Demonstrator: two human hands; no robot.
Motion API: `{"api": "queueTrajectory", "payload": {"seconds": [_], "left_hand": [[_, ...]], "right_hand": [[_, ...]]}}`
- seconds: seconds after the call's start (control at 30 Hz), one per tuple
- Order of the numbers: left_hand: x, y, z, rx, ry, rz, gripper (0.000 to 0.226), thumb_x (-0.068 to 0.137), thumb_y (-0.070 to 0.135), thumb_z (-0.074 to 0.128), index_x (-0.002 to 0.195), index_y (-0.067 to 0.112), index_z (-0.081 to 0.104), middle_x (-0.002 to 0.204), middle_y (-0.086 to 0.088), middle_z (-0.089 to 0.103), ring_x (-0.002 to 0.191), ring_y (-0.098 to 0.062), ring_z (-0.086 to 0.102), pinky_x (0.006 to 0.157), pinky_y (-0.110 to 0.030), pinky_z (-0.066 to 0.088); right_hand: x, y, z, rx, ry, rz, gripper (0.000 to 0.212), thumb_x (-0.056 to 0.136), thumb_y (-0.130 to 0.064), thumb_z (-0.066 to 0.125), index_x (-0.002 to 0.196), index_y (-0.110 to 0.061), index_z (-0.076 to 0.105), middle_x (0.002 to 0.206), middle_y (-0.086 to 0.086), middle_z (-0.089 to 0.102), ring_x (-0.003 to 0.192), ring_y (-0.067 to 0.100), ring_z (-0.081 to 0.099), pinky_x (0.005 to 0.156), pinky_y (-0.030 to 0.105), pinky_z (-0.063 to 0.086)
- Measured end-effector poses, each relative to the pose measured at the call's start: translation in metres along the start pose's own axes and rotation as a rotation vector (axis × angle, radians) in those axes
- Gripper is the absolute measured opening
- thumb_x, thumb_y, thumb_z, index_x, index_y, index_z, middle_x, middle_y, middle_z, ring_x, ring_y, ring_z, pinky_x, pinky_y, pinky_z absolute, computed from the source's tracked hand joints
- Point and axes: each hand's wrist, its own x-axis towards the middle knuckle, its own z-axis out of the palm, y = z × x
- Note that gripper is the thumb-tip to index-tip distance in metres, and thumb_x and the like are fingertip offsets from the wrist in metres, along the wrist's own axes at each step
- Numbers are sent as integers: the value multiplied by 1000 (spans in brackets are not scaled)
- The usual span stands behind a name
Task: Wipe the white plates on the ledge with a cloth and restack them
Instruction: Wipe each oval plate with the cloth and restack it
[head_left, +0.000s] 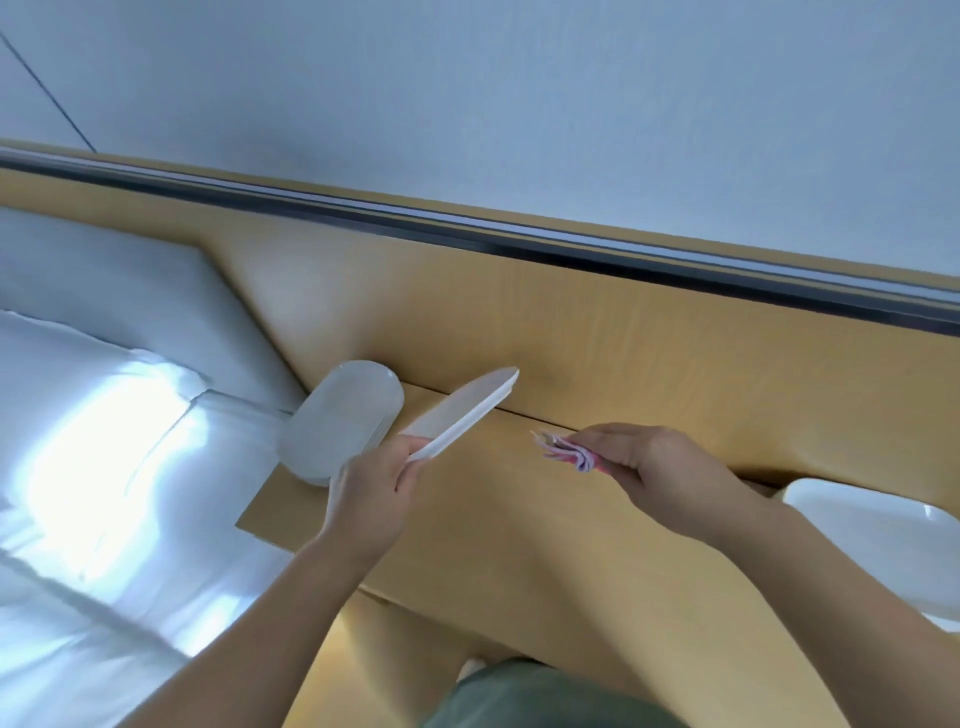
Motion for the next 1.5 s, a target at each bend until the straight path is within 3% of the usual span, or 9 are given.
{"api": "queueTrajectory", "payload": {"seconds": [0.23,0.47,0.57,0.67,0.93,1.1,1.2,1.3,1.5], "left_hand": [[10,-81,-18,290,171,16,32,88,28,47,106,23,73,79,3,74,73,-25,69,60,-25,38],[25,-127,-22,398,64,-27,27,73,-4,74,95,13,75,66,-6,70,59,-31,67,54,-33,49],[29,-137,-20,350,-3,-50,29,87,6,57,110,16,72,93,-6,74,85,-33,68,71,-37,51],[37,-147,-13,371,-170,-126,37,100,21,42,132,27,57,128,6,62,119,-23,55,96,-31,43],[54,-171,1,432,-394,-148,46,103,10,34,144,30,41,153,15,33,142,-3,26,109,-27,32],[64,-156,4,467,-336,-102,37,98,31,47,134,24,54,140,10,49,129,-11,44,93,-32,46],[69,-128,18,435,-295,-4,39,96,28,49,134,17,53,137,5,50,123,-15,45,92,-31,44],[76,-83,47,374,-358,94,36,98,27,45,131,17,54,134,2,52,114,-18,53,88,-32,46],[71,23,135,260,-523,259,32,97,31,47,127,20,54,122,4,60,105,-19,58,85,-30,47]], "right_hand": [[43,-24,26,-1,-85,-6,42,96,-7,54,131,-30,60,122,-34,51,104,-6,56,85,5,38],[69,-38,44,-9,-134,29,44,96,-5,55,132,-31,59,127,-24,59,104,-6,56,86,10,42],[77,-42,50,-10,-125,45,46,95,-5,56,132,-32,59,125,-30,56,107,-3,58,87,17,47],[81,-46,57,1,-130,38,46,93,-2,59,130,-28,61,121,-33,52,106,-5,56,86,2,38],[79,-44,62,-18,-154,70,46,91,0,61,129,-26,63,119,-33,52,110,-1,57,88,-2,33],[63,-34,57,-9,-115,94,47,91,-1,62,129,-29,62,120,-38,50,109,-2,59,90,12,45],[40,-23,47,24,-66,147,48,90,1,62,127,-29,63,117,-46,46,107,-12,54,88,4,40],[7,-11,32,17,-17,224,46,90,2,62,126,-28,63,115,-35,56,101,-19,51,83,2,38],[-85,18,-6,-1,133,433,46,92,0,61,125,-33,61,107,-28,62,91,-6,58,74,13,47]]}}
